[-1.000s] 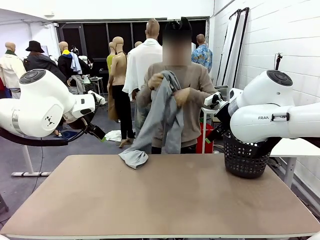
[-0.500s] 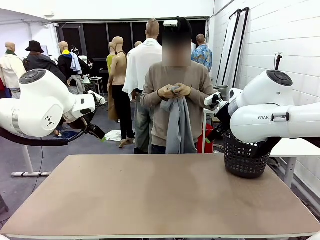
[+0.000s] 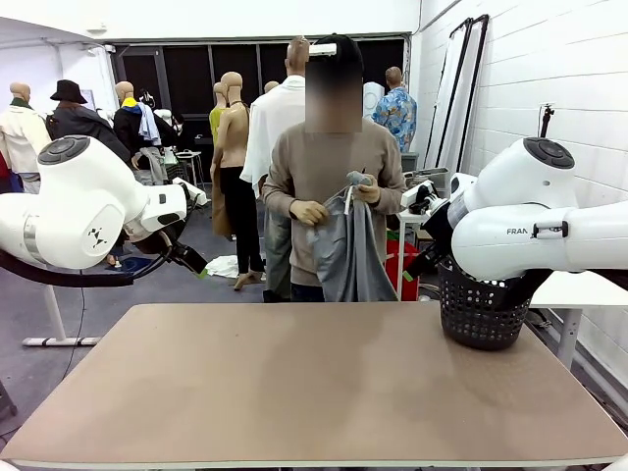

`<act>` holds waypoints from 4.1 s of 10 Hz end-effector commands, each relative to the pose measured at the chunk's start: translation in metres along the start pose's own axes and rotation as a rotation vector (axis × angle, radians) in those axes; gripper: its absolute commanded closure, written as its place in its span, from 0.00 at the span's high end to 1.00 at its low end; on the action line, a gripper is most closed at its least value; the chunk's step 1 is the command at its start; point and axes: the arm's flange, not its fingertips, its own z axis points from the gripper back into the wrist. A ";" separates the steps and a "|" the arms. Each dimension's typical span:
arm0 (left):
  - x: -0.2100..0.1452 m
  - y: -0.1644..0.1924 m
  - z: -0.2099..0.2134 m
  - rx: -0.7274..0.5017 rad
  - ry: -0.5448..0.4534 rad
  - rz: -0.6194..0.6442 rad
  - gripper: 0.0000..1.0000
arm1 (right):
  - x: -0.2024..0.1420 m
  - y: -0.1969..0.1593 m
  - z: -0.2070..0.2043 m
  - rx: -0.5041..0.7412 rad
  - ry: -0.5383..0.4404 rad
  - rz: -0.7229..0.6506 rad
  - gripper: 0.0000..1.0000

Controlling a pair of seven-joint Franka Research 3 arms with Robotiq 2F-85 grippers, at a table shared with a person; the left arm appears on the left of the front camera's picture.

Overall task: Fold the training pants.
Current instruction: Grab both ends of the Training pants handed by a person.

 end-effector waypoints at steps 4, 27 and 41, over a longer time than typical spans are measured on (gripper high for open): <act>0.000 0.000 0.000 0.000 0.001 0.000 1.00 | 0.000 0.000 0.000 0.000 0.000 0.000 1.00; 0.000 0.000 0.000 0.000 0.001 0.000 1.00 | 0.000 0.000 0.000 0.000 0.000 0.000 1.00; 0.000 0.000 0.000 0.000 0.001 0.000 1.00 | 0.000 0.000 0.000 0.000 0.000 0.000 1.00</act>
